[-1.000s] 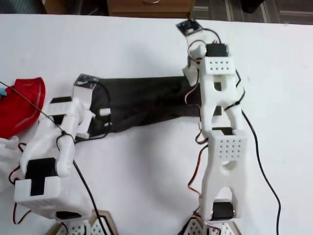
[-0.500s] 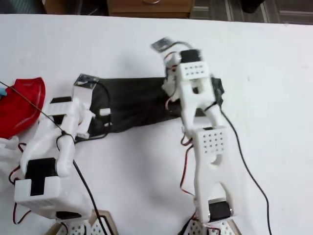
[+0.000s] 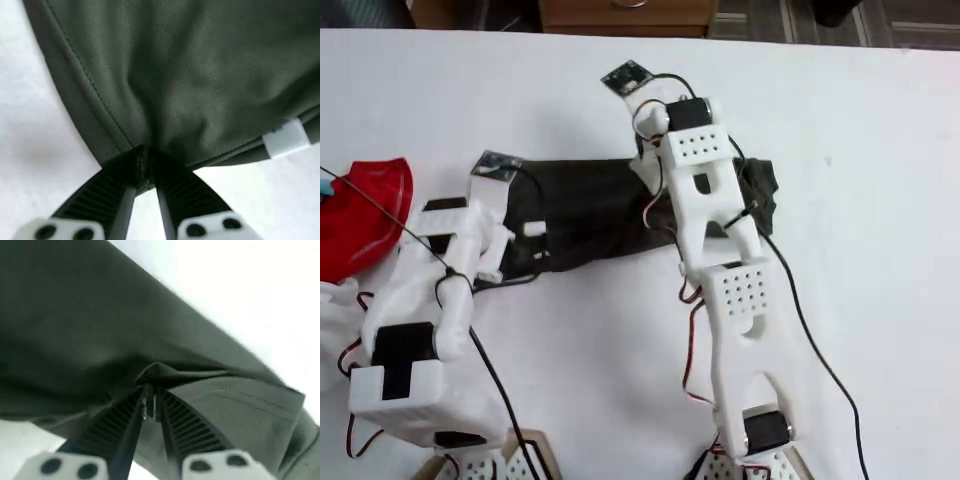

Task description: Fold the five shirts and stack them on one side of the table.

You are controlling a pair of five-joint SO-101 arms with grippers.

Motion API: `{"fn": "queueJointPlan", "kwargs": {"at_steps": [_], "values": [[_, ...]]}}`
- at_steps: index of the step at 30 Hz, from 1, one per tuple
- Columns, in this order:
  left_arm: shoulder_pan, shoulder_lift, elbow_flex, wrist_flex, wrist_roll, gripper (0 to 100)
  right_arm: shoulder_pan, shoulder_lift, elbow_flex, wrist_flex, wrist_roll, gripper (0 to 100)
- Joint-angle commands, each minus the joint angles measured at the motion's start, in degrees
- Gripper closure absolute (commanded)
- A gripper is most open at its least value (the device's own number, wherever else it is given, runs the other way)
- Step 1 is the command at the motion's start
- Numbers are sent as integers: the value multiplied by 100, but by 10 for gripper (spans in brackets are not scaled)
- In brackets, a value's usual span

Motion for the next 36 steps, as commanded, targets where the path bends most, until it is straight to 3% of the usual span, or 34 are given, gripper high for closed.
{"fn": "queueJointPlan", "kwargs": {"at_steps": [1, 12, 20, 29, 36], "values": [[-70, 9, 13, -70, 44, 974, 127, -453, -255, 347, -44, 980], [-62, 9, 13, -70, 44, 974, 286, -1059, -246, 549, -44, 980], [-62, 9, 13, -70, 44, 974, 119, -312, 53, 505, -35, 981], [-62, 9, 13, -70, 44, 974, 154, 954, -835, -57, -35, 981], [-70, 9, 13, -70, 44, 974, 163, 1112, -2242, 497, -44, 981]]}}
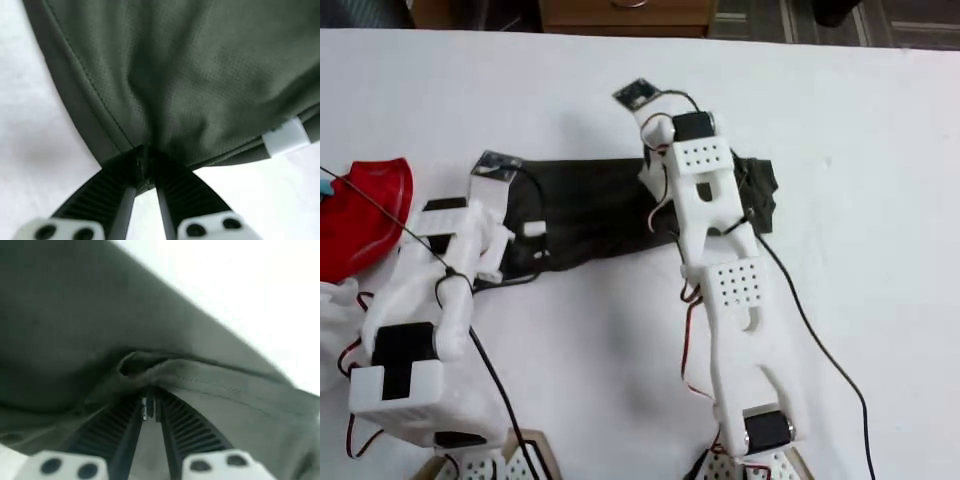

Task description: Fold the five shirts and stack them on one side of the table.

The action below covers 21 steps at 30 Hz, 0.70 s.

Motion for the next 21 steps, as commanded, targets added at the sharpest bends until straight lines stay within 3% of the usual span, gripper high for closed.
{"fn": "queueJointPlan", "kwargs": {"at_steps": [1, 13, 21], "values": [[-70, 9, 13, -70, 44, 974, -4, -75, -914, 418, -44, 981], [-70, 9, 13, -70, 44, 974, 277, -699, -448, 435, -35, 981], [-70, 9, 13, -70, 44, 974, 374, -3248, 2462, 409, -35, 981]]}}
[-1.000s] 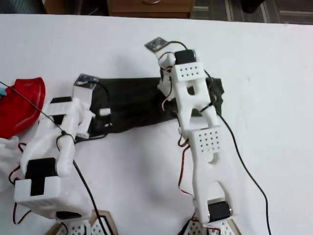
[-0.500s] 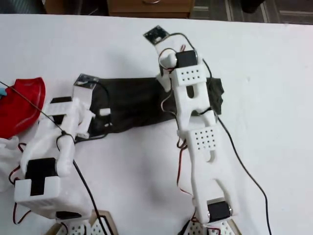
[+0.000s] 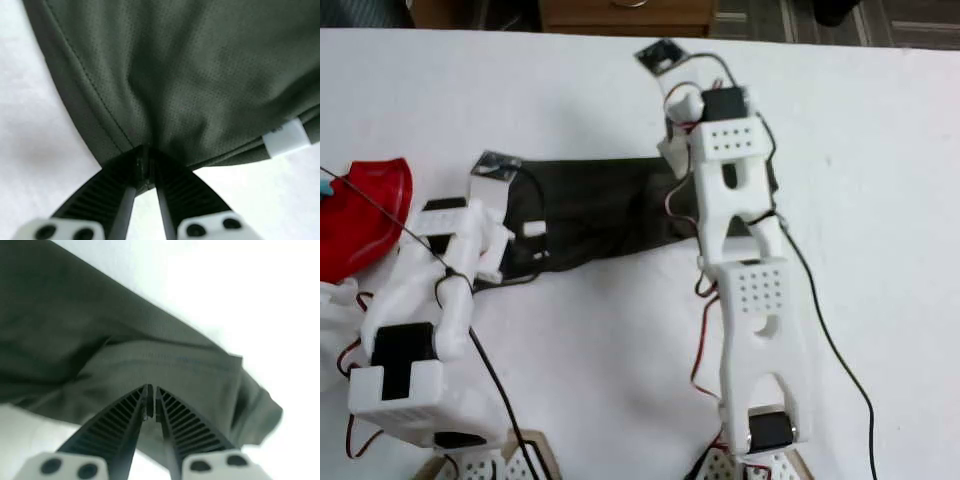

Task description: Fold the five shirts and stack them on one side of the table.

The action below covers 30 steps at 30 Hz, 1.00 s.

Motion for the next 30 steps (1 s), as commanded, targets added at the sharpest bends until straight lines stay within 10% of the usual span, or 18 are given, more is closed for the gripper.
{"fn": "queueJointPlan", "kwargs": {"at_steps": [1, 16, 30], "values": [[-70, 9, 13, -70, 44, 974, -4, -1587, 1538, 119, -35, 981], [-62, 9, 13, -70, 44, 974, -75, -2193, 5618, -3134, -26, 981], [-53, 9, 13, -70, 35, 974, 426, -3275, 6804, -2949, 141, 981]]}}
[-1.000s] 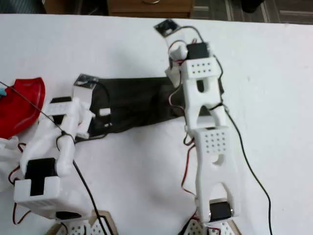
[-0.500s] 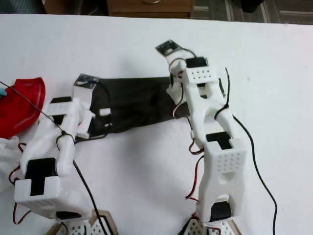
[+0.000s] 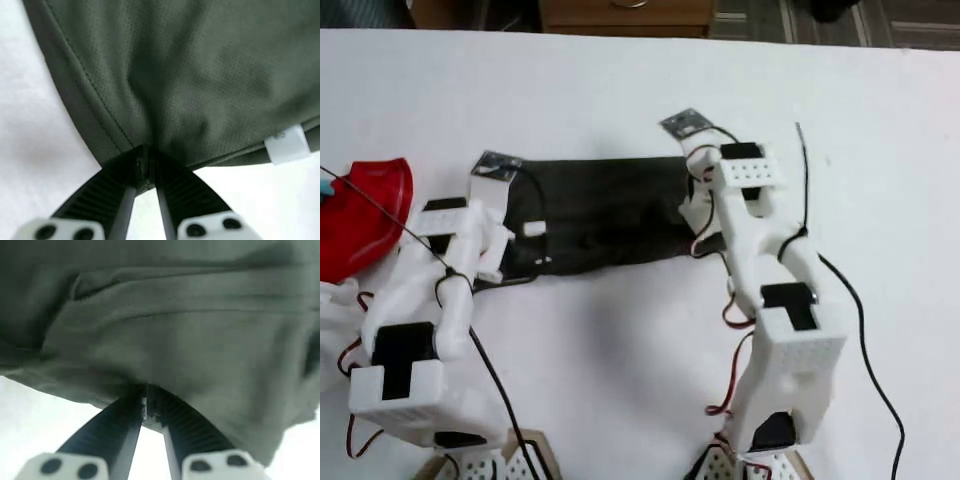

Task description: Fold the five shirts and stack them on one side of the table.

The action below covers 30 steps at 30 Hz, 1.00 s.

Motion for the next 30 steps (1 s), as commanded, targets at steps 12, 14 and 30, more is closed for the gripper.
{"fn": "queueJointPlan", "kwargs": {"at_steps": [12, 14, 30], "values": [[-35, -343, -1490, 1530, 97, 974, -40, -1701, -185, 233, 211, 981], [-44, -501, -1930, 2004, 246, 974, -75, -2009, -185, 409, 220, 981], [-668, -466, -2633, 1705, 879, 745, 198, -3319, -158, 1657, 246, 981]]}}
